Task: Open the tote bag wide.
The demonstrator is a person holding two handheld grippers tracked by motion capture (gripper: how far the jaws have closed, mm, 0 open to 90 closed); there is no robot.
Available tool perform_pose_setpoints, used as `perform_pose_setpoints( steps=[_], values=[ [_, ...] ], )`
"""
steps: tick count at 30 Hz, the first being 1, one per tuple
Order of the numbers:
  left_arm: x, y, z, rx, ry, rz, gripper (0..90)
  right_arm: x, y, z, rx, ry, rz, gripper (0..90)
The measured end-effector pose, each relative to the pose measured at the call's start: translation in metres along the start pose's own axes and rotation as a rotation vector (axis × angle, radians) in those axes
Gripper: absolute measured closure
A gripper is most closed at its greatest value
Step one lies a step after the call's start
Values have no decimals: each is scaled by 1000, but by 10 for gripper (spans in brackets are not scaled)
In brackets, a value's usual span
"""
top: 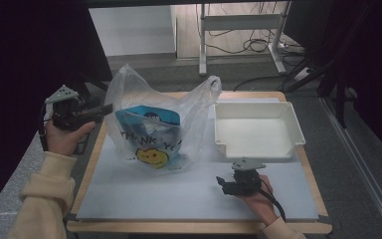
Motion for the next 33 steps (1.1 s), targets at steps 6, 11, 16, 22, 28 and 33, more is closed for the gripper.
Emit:
perform_pose_setpoints(
  steps=[6, 11, 16, 22, 28, 33],
  values=[
    [-2, 4, 3, 25, 10, 33, 575, -1, 0, 0, 1, 8, 7, 204],
    [-5, 5, 5, 36, 28, 31, 752, -1, 0, 0, 1, 5, 11, 204],
    [-9, 3, 8, 18, 46, 28, 864, -2, 0, 1, -1, 4, 17, 205],
    [-8, -5, 14, -24, 25, 36, 890, -2, 0, 1, 0, 1, 19, 205],
    [-8, -11, 22, -46, 19, 51, 898, -2, 0, 1, 2, 4, 19, 206],
    [-9, -15, 25, -56, 16, 62, 899, -1, 1, 1, 5, 3, 20, 206]
  ],
)
Point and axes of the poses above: each handheld gripper's, and its own axes: y roughly forward along the jaws, z roughly out of its underside, x roughly to its left, the point moved 3 cm from there along y, roughly forward along the jaws, and after that the axes turned 15 degrees about -y, right-handed, at the moved point
